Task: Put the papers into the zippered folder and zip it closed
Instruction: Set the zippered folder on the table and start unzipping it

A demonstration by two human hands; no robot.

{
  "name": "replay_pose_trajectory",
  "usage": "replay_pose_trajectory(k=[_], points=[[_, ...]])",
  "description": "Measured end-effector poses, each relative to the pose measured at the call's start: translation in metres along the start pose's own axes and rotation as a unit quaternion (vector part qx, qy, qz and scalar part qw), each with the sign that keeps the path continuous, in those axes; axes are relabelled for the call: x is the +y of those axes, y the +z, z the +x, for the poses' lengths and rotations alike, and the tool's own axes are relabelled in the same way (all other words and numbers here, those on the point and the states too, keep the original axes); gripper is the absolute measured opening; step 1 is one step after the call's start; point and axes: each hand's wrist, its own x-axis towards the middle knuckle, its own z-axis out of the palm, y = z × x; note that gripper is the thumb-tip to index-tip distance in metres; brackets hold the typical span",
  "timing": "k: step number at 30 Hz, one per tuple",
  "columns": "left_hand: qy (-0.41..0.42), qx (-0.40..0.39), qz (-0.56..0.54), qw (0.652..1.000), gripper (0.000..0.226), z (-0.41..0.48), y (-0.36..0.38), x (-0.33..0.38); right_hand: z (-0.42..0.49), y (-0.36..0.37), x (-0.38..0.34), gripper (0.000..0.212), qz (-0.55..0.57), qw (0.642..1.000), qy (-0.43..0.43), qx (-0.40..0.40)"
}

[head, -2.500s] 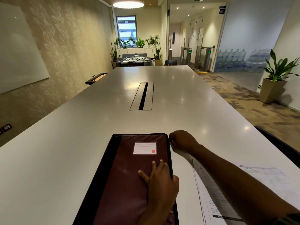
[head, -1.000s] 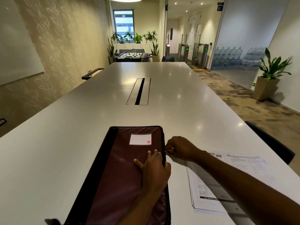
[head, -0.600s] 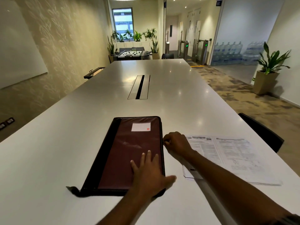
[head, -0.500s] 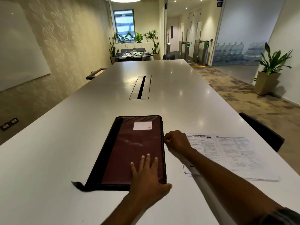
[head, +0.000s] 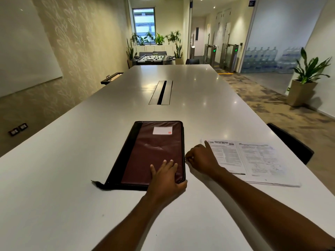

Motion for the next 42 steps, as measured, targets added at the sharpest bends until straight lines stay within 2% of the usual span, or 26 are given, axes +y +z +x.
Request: replay_pose_trajectory(k=[4,6,9,16,21,26,33,36,39,41,42], points=[[0.083,-0.066,-0.089,0.990,0.084,-0.006,-0.014,-0.017,-0.020,0.002,-0.006,0.018,0.000,1.000,0.015,0.010],[0.112,-0.059,-0.097,0.987,0.075,-0.013,-0.020,-0.029,-0.025,0.004,-0.008,0.018,0.005,0.999,0.028,0.017],[0.105,0.022,-0.087,0.990,0.055,-0.025,-0.018,-0.033,-0.027,0.006,-0.013,0.017,0.018,0.999,0.039,0.025],[0.128,0.050,-0.070,0.988,0.036,-0.032,-0.014,-0.027,-0.037,-0.002,-0.012,0.013,0.026,0.999,-0.021,-0.004],[0.130,0.056,-0.067,0.988,0.033,-0.032,-0.013,-0.024,-0.061,-0.007,-0.018,0.016,0.010,0.999,-0.042,-0.011],[0.127,0.071,-0.079,0.986,0.031,-0.033,-0.013,-0.023,-0.085,0.001,-0.042,0.016,0.073,0.997,-0.009,0.006],[0.128,0.043,-0.092,0.987,0.034,-0.035,-0.013,-0.025,-0.108,0.011,-0.081,0.018,0.134,0.989,0.036,0.053],[0.109,0.062,-0.104,0.987,0.032,-0.041,-0.017,-0.023,-0.116,0.009,-0.089,0.025,0.176,0.982,0.050,0.048],[0.048,0.177,-0.098,0.978,0.004,-0.055,-0.019,-0.014,-0.118,0.004,-0.084,0.027,0.217,0.969,0.103,0.059],[-0.037,0.214,-0.067,0.974,0.026,-0.064,-0.018,-0.004,-0.113,-0.001,-0.077,0.027,0.227,0.960,0.149,0.061],[-0.081,0.205,-0.041,0.975,0.032,-0.067,-0.016,0.001,-0.109,-0.003,-0.074,0.029,0.231,0.958,0.161,0.060]])
